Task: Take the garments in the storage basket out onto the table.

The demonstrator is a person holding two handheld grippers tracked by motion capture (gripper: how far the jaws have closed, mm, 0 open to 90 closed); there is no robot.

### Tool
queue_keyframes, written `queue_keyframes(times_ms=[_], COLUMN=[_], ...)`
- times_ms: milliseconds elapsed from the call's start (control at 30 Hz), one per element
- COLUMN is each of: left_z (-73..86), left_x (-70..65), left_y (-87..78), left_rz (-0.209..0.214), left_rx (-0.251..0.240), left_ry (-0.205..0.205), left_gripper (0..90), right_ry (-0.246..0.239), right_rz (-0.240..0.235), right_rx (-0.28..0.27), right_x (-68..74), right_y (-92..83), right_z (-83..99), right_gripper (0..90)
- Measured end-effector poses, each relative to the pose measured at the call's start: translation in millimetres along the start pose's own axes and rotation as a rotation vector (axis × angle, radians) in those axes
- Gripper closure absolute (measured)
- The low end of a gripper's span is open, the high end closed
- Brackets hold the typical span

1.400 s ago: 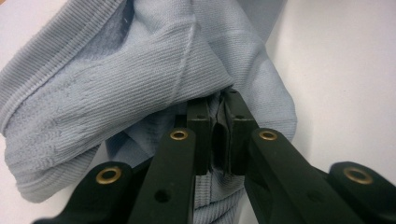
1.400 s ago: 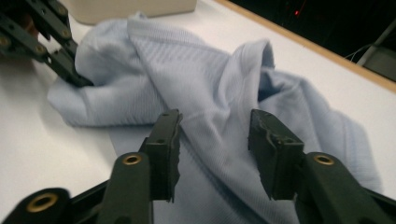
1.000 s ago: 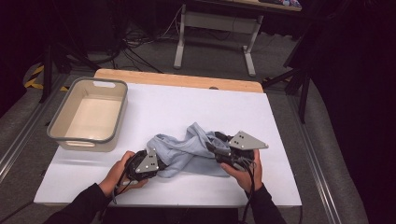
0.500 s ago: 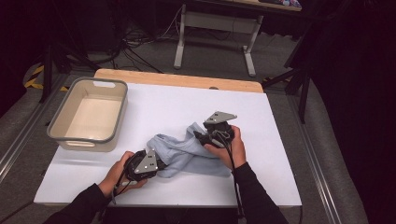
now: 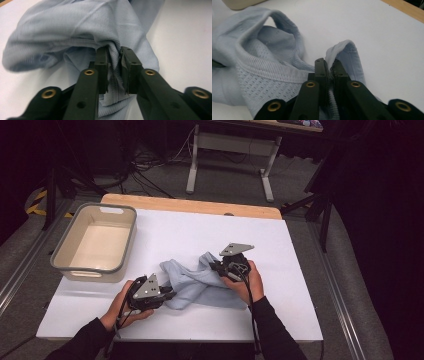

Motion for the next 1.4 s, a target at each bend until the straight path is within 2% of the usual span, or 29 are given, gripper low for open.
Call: queue_keyframes(times_ms=[67,100,167,233,267,333,367,400,433,467,533,567,600,733,833,867,900,933,1000,1033,1067,1133,1167,1200,1300,1367,1400], left_z=[-1.1,-2.8,-5.0,-6.9,-11.6,-16.2,-16.2,-21.8,-24.6,-24.6,-30.8,-30.8,-35.1,-42.8,-44.6,-43.9,-43.7,-43.7,-41.5,-40.6,-40.2,-40.2,-40.7,-40.7,-42.7,-45.5,-45.5], left_x=[4.4,9.3,14.0,16.4,21.3,25.3,25.3,30.2,33.4,33.4,40.0,40.0,45.5,58.0,63.8,69.9,70.9,70.9,74.1,72.9,72.4,71.7,71.4,71.4,65.4,61.8,61.8], left_y=[-3.9,-6.7,-9.0,-10.5,-13.2,-15.1,-15.1,-16.8,-16.6,-16.6,-16.4,-16.4,-15.8,-17.9,-16.5,-12.0,-9.8,-9.8,-2.1,4.0,7.4,12.5,14.5,14.5,24.3,27.9,27.9], left_rz=[-0.005,-0.013,-0.003,-0.011,-0.020,-0.015,-0.015,0.010,0.014,0.014,0.028,0.028,0.033,0.046,0.030,0.029,0.046,0.046,0.052,0.088,0.101,0.110,0.127,0.127,0.227,0.261,0.261], left_rx=[-0.020,-0.040,-0.057,-0.063,-0.077,-0.100,-0.100,-0.119,-0.127,-0.127,-0.151,-0.151,-0.168,-0.222,-0.216,-0.202,-0.202,-0.202,-0.172,-0.152,-0.142,-0.126,-0.123,-0.123,-0.117,-0.119,-0.119], left_ry=[-0.025,-0.071,-0.112,-0.118,-0.123,-0.152,-0.152,-0.183,-0.201,-0.201,-0.238,-0.238,-0.266,-0.338,-0.359,-0.387,-0.407,-0.407,-0.430,-0.442,-0.445,-0.454,-0.447,-0.447,-0.480,-0.476,-0.476], left_gripper=[73.6,65.0,62.1,60.2,52.2,47.2,44.5,42.0,40.1,37.7,35.9,33.9,32.1,27.2,27.6,28.6,28.6,28.5,28.5,28.5,27.6,27.0,27.0,27.0,27.2,27.7,28.1], right_ry=[0.002,0.004,0.001,-0.003,-0.013,-0.010,-0.007,-0.002,-0.003,-0.003,-0.017,-0.017,-0.026,-0.034,-0.037,-0.046,-0.045,-0.045,-0.046,-0.051,-0.052,-0.058,-0.061,-0.061,-0.066,-0.069,-0.070], right_rz=[0.003,0.005,0.001,0.001,0.003,0.003,0.004,0.008,0.014,0.014,0.027,0.027,0.032,0.035,0.041,0.045,0.044,0.044,0.044,0.048,0.047,0.049,0.053,0.053,0.058,0.058,0.058], right_rx=[-0.018,-0.048,-0.070,-0.079,-0.096,-0.110,-0.117,-0.127,-0.134,-0.134,-0.145,-0.145,-0.154,-0.162,-0.165,-0.167,-0.167,-0.167,-0.167,-0.162,-0.162,-0.159,-0.159,-0.159,-0.158,-0.156,-0.156], right_x=[1.8,5.7,10.1,12.5,17.2,19.3,19.8,20.5,21.1,21.1,24.7,24.7,27.0,29.5,30.8,31.8,32.2,32.2,32.6,33.2,33.7,34.3,34.2,34.2,34.2,34.7,34.8], right_y=[-3.0,-7.8,-11.2,-12.6,-15.5,-17.2,-17.9,-19.0,-20.0,-20.0,-23.3,-23.3,-24.5,-25.2,-25.9,-26.8,-27.1,-27.1,-27.2,-27.0,-26.9,-26.8,-26.8,-26.8,-26.4,-26.1,-25.9], right_z=[1.8,5.0,8.4,10.4,15.1,18.9,20.4,22.6,23.9,23.9,26.9,26.9,29.9,34.1,35.6,36.7,37.4,37.4,38.9,40.5,41.0,42.2,42.6,42.6,44.1,44.3,44.4], right_gripper=[86.7,86.9,86.9,87.0,87.0,87.0,87.1,87.0,87.1,87.1,87.1,87.1,87.1,87.1,87.1,87.1,87.1,87.1,87.1,87.1,87.1,87.1,87.1,87.1,87.1,87.1,87.1])
Point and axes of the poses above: each handheld gripper's, and its own axes: y roughly forward along the jaws, z roughly out of its underside, x roughly to its left, the point moved 7 cm from there along y, roughly forward along the jaws, and after that the axes turned 6 degrees about x, right-handed, at the moved point
